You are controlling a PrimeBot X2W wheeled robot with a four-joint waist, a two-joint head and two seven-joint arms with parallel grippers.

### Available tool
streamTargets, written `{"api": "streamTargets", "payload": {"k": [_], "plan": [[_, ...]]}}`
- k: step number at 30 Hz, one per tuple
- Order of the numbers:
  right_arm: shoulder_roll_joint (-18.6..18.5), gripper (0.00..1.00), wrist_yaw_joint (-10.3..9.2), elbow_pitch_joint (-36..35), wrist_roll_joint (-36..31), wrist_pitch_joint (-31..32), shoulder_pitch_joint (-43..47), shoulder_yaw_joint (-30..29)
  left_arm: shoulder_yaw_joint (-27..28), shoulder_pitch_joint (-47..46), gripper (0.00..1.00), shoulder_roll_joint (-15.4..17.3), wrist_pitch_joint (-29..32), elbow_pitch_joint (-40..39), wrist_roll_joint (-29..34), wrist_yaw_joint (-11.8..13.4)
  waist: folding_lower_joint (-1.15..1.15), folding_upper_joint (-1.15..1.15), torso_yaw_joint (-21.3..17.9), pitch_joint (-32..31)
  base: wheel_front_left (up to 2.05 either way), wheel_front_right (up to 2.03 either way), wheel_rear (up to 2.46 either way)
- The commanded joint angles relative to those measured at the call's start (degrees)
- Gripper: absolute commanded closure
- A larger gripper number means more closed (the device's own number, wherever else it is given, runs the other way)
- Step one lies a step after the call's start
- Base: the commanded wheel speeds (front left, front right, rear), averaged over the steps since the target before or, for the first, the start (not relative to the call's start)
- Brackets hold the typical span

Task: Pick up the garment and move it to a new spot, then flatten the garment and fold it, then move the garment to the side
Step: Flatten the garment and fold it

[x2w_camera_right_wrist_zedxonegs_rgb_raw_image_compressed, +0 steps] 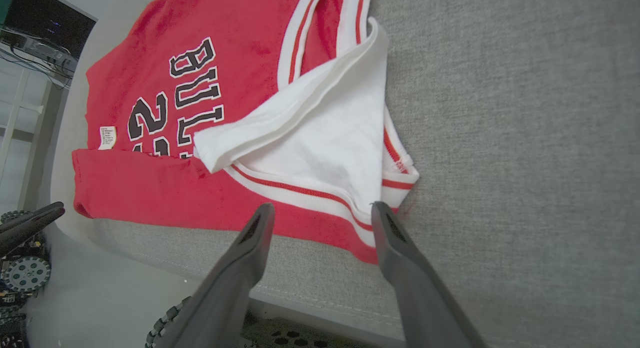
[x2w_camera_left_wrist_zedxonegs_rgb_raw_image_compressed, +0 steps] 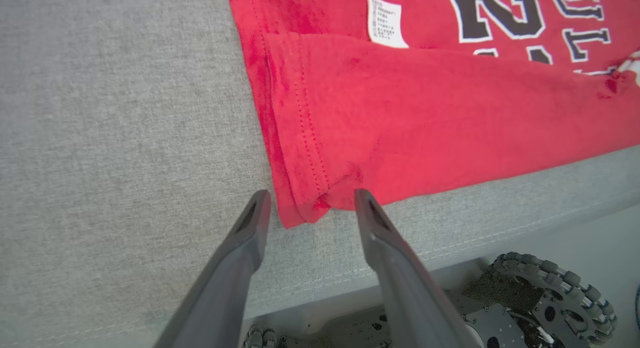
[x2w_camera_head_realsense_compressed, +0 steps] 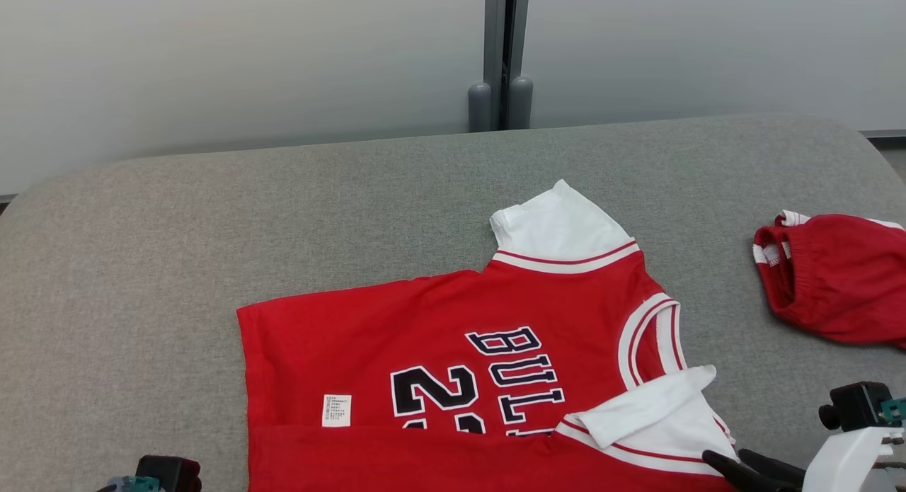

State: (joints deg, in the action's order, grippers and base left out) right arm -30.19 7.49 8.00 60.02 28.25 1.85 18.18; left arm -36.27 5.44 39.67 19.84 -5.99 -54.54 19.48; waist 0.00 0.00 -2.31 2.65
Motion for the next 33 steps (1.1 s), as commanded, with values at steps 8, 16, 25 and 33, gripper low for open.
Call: {"api": "streamTargets", "payload": {"k": [8, 16, 25, 33], "plan": [[3.79, 0.0, 0.02, -7.93, -7.56, 2.41, 1.36, -8.75, 2.96, -2.14, 0.0, 1.87, -3.92, -3.36, 3.08, 2.5, 0.0, 0.0, -0.02, 0.3, 0.0, 0.0, 0.0], [8.2, 0.0, 0.03, -13.85, -16.47, -1.47, -4.98, -14.24, 6.72, -6.57, 0.0, -1.36, -13.49, -2.14, 7.71, 5.3, 0.0, 0.0, -0.31, 1.18, 0.0, 0.0, 0.0], [11.36, 0.0, 0.03, -6.59, -23.06, -8.34, -20.42, -11.04, 6.14, -16.0, 0.0, -5.55, -18.19, 4.5, 11.47, 3.69, 0.0, 0.0, 0.95, 7.2, 0.0, 0.0, 0.0], [7.77, 0.0, 0.03, 5.45, -22.15, -15.13, -35.51, -3.31, 3.79, -25.18, 0.0, -9.29, -18.61, 12.02, 13.56, 0.53, 0.0, 0.0, 3.31, 13.27, 0.0, 0.0, 0.0]]}}
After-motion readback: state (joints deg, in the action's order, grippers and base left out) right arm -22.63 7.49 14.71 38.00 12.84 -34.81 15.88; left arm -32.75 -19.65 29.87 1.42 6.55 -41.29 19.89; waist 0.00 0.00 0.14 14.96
